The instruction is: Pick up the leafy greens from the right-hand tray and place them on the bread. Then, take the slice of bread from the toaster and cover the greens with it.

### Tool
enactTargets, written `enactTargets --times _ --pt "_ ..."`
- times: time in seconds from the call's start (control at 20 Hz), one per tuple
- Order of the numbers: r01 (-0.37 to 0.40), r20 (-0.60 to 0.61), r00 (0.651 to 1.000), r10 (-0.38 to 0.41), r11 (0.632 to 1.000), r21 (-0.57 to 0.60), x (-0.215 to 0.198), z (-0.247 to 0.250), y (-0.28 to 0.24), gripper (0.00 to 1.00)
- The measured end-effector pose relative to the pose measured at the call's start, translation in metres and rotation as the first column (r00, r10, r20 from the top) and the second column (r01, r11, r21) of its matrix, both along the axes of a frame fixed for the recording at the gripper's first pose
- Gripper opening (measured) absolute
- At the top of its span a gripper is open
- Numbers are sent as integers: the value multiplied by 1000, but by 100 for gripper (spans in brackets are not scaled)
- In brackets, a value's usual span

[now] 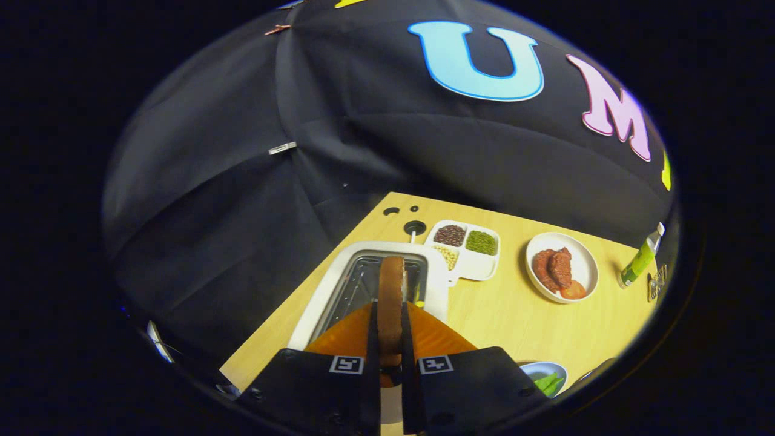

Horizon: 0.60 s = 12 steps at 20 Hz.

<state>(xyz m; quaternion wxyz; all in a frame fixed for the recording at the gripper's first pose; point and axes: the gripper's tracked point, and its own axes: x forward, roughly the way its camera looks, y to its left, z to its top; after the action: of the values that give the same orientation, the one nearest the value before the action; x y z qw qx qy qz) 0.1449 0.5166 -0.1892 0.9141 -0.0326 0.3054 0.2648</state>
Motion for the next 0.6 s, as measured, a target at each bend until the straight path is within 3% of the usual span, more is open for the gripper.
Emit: enactTargets --times 0.3,0.6 --pt "-36 32 999 33 997 67 -6 42 -1 14" --pt "19 63 998 -31 981 192 -7 107 -41 13"
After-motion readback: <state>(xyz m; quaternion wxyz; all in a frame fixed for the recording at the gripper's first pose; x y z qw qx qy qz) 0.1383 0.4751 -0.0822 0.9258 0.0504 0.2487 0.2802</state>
